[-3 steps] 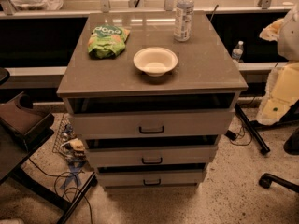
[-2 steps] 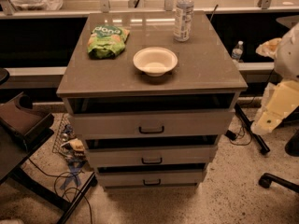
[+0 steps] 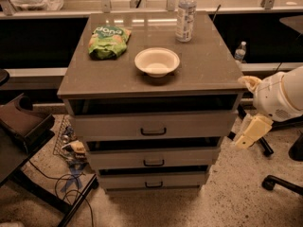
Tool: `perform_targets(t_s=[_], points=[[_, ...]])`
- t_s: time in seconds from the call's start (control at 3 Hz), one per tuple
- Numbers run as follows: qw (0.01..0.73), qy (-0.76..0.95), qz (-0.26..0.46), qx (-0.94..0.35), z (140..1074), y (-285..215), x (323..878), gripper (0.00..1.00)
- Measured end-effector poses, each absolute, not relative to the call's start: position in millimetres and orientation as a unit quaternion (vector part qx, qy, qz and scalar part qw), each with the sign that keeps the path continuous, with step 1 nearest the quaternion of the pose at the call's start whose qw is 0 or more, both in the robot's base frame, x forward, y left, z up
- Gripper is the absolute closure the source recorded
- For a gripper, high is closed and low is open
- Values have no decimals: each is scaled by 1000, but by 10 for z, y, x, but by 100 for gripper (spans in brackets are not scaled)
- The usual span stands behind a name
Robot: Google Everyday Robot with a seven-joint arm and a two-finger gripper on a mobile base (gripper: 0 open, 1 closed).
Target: Open top drawer
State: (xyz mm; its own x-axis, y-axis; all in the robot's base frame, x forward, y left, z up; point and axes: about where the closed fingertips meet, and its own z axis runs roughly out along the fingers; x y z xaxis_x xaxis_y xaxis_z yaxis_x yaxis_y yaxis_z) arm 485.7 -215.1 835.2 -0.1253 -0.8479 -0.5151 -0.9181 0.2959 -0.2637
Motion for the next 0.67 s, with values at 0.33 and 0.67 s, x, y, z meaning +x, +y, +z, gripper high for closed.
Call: perform_targets(t_s=[0.33,0.67], points=[[298,748,59,-590,8352,-2150,4857,0],[285,755,53,-588,8238,-2157,4896,0]])
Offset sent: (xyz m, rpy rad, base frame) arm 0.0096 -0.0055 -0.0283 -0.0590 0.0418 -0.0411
